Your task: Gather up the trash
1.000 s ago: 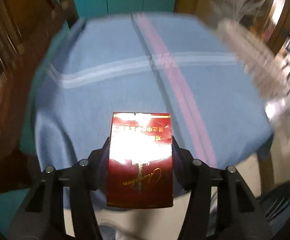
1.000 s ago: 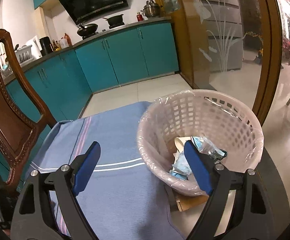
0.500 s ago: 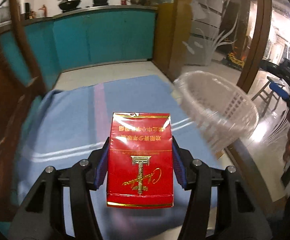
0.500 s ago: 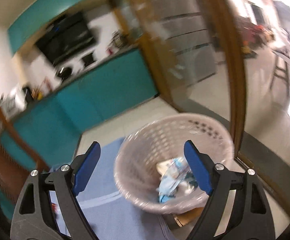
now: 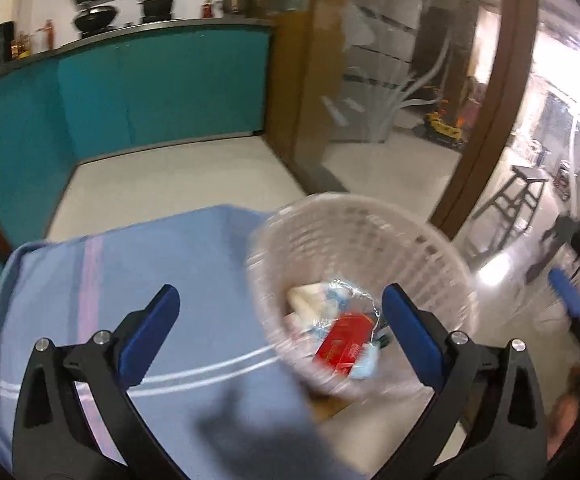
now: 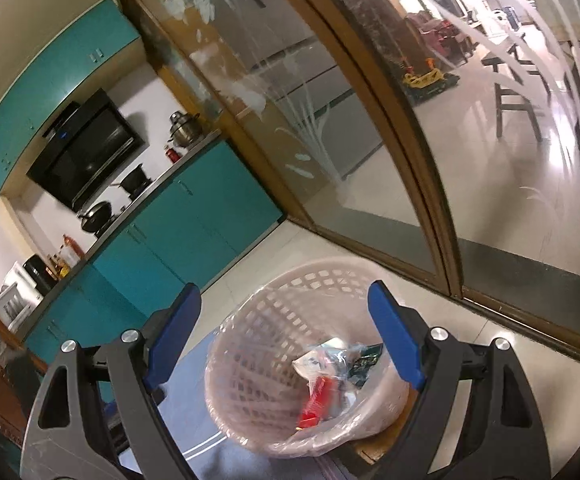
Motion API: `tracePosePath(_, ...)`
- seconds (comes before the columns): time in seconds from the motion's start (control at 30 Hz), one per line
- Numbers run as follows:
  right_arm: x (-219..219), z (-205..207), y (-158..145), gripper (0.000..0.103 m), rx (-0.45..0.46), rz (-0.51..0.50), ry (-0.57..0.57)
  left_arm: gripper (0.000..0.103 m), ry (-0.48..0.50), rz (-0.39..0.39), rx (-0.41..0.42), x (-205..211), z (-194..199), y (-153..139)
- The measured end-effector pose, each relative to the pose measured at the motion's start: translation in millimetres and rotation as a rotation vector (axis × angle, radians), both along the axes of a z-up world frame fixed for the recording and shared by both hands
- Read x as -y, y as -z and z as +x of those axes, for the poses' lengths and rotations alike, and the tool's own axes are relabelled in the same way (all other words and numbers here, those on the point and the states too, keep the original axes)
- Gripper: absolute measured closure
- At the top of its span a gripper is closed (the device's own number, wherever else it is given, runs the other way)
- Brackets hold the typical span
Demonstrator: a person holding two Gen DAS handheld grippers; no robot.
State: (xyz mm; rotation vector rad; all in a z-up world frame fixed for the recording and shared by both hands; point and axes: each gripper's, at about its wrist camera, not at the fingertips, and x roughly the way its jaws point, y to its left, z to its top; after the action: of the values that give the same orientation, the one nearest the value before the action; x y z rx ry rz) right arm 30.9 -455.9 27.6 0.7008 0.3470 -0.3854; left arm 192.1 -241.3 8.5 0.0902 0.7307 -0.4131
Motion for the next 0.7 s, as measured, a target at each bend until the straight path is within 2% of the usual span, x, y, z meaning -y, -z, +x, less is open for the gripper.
tracePosePath(0.1, -14, 8, 2, 0.019, -0.022, -0.007, -0.061, 0.003, -0.055, 0.028, 0.001, -53, -15, 4)
tracePosePath(0.2, -42, 21, 3, 0.019, -0.062, -0.047, -0.157, 0.003, -0.090, 0.084, -0.067, -108, -30, 16)
tracePosePath(0.3, -75, 31, 3, 0.019, -0.104, -0.091, -0.257, 0.003, -0.179, 0.109, -0.119, -163, -45, 26)
tracePosePath(0.43, -132, 45, 12, 0.018, -0.189, -0.174, -0.404, 0.003, -0.307, 0.144, -0.052, -207, -74, 25)
tracePosePath(0.57, -190, 51, 25, 0.017, -0.280, -0.259, -0.553, 0.003, -0.413, 0.081, -0.047, -240, -92, 23)
tracePosePath(0.63, -216, 47, 30, 0.017, -0.298, -0.302, -0.612, 0.003, -0.437, 0.068, -0.032, -244, -96, 18)
tracePosePath(0.7, -234, 44, 34, 0.015, -0.305, -0.338, -0.649, 0.003, -0.465, 0.108, -0.010, -240, -97, 15)
